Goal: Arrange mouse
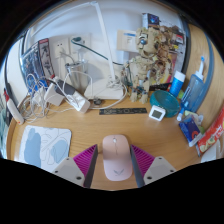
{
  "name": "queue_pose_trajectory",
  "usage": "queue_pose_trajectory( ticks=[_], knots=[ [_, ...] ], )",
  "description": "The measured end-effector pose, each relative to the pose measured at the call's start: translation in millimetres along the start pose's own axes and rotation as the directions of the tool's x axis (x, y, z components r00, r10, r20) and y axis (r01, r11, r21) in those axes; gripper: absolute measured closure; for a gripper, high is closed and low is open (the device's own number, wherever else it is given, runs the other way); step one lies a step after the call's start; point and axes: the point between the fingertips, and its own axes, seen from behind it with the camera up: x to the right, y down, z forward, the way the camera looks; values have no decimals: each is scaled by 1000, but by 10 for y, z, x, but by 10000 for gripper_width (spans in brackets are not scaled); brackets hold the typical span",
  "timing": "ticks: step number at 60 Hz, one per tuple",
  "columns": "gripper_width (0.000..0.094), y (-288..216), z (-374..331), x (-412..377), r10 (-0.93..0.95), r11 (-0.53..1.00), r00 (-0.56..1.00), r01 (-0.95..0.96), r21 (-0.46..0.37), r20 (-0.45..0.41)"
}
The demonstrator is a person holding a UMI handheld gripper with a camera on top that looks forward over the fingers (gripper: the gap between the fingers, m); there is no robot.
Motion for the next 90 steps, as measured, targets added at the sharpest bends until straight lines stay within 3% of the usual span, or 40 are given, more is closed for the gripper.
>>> queue_pose_trajectory(
  ticks=[6, 22, 28, 39, 46, 59, 68, 76, 90],
  knots=[
    [414, -34, 33, -69, -23, 1000, 1000, 23, -2, 14],
    [547, 29, 10, -106, -80, 996, 996, 81, -29, 26],
    [655, 41, 10, -113, -71, 996, 997, 73, -56, 38],
    [656, -9, -41, -128, -9, 995, 1000, 11, -96, 25],
    [655, -478, -378, -199, 9, 1000, 1000, -9, -7, 0],
    [655, -1724, -1386, -841, 47, 973, 998, -55, 225, 43],
    [656, -1966, -1674, -1501, 27, 954, 998, -40, 297, 50],
    [655, -1563, -1351, -2112, 12, 975, 996, -30, 220, 85],
    [655, -410, -568, -2413, -44, 999, 998, 43, 21, 53]
  ],
)
